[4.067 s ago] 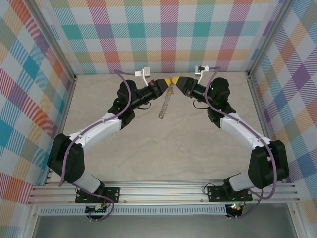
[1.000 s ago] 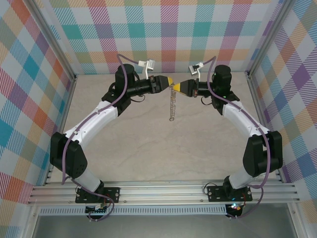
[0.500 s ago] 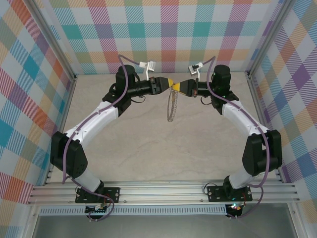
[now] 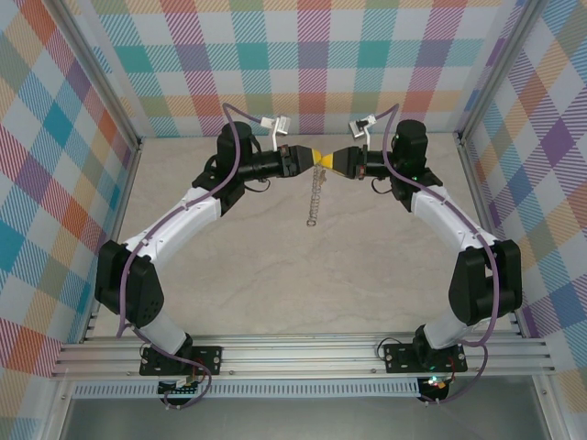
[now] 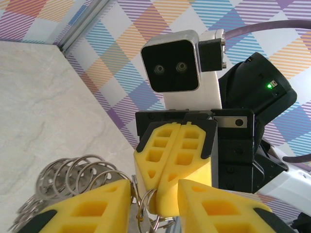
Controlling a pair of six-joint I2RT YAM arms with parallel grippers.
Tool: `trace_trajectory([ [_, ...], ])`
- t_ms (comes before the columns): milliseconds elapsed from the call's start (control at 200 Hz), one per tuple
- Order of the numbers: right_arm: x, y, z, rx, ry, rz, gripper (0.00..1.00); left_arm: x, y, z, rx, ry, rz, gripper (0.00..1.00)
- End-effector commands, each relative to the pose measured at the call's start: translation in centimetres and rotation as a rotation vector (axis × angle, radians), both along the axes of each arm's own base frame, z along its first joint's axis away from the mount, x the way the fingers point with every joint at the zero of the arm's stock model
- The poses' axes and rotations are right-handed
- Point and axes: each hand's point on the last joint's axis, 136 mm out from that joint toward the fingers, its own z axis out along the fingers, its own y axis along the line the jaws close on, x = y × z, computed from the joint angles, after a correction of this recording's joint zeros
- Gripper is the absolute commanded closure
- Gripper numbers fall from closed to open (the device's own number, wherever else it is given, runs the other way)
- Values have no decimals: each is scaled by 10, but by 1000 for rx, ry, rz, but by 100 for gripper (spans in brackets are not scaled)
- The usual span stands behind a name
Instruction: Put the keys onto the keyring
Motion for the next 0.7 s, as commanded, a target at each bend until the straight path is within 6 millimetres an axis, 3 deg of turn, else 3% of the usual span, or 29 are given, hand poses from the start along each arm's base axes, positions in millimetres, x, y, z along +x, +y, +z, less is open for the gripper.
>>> trace_trajectory([
  [0,4,-1,15,17,-76,-1,100,-7,-7,2,-18,-24,-42,70],
  [315,5,-1,14,16,-72,-4,100,-14,-13,6,-27,-38,-67,89],
  [695,8,-2,12,17,-66,-16,100,-21,-15,9,-31,-53,-84,90],
])
